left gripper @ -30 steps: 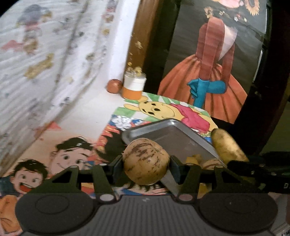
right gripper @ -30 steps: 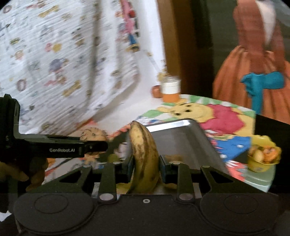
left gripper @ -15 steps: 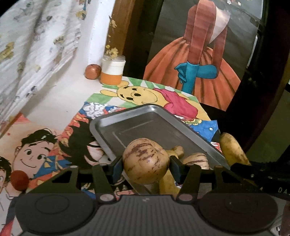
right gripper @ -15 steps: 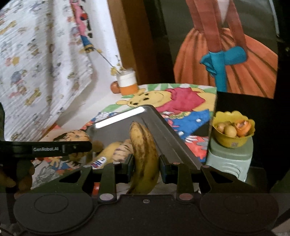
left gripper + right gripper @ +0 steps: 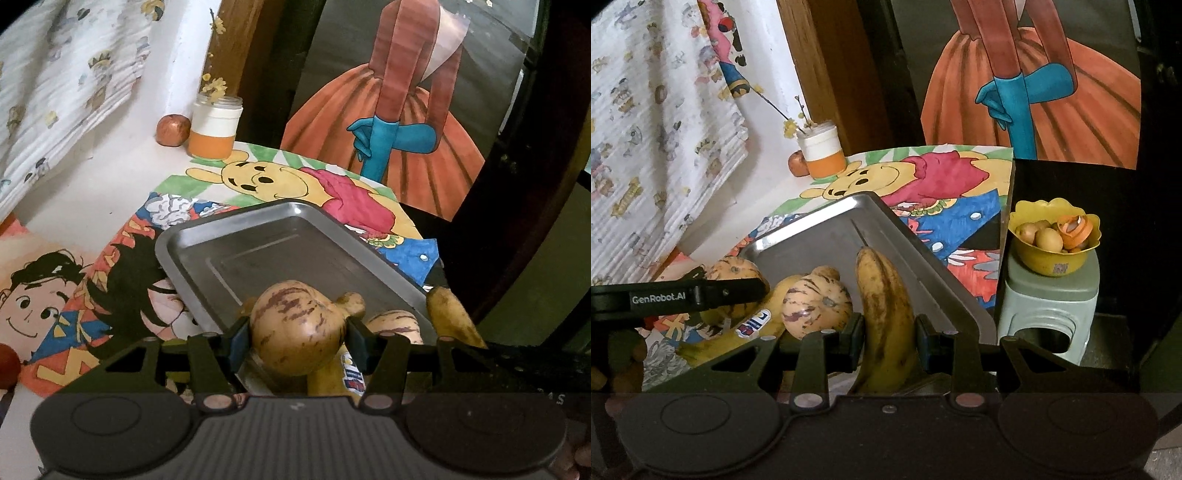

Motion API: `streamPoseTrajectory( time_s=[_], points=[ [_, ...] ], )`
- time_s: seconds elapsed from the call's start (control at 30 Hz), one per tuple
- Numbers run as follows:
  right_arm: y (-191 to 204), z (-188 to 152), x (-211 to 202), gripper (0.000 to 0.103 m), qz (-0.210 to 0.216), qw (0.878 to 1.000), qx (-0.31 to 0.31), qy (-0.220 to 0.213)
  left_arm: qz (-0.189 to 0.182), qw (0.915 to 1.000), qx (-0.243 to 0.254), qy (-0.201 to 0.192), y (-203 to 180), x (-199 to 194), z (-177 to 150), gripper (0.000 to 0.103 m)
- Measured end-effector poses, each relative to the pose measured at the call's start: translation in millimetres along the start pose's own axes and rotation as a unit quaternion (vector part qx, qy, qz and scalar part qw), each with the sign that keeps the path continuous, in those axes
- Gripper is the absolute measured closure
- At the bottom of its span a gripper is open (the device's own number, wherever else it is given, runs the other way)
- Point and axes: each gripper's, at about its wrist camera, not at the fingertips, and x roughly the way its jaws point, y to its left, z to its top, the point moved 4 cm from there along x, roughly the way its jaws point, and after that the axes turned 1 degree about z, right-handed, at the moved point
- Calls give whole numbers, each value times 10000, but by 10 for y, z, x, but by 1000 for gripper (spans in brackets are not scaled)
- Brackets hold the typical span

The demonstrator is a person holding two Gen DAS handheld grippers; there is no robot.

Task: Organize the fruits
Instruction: 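Carry the spotted banana and speckled fruit over the tray with both tools, then lower both fruits onto the tray and open both tools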

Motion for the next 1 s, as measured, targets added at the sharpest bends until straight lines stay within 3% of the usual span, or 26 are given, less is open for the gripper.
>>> streamPoseTrajectory(
  time_s=[0.67, 1.0],
  points=[
    [53, -107, 81, 70, -49, 9999, -61, 147, 96, 10000, -23, 8, 58, 8, -72, 40],
    [159, -77, -41, 61, -76, 9997, -242, -40, 53, 10000, 3, -31, 25, -68, -90, 23]
  ],
)
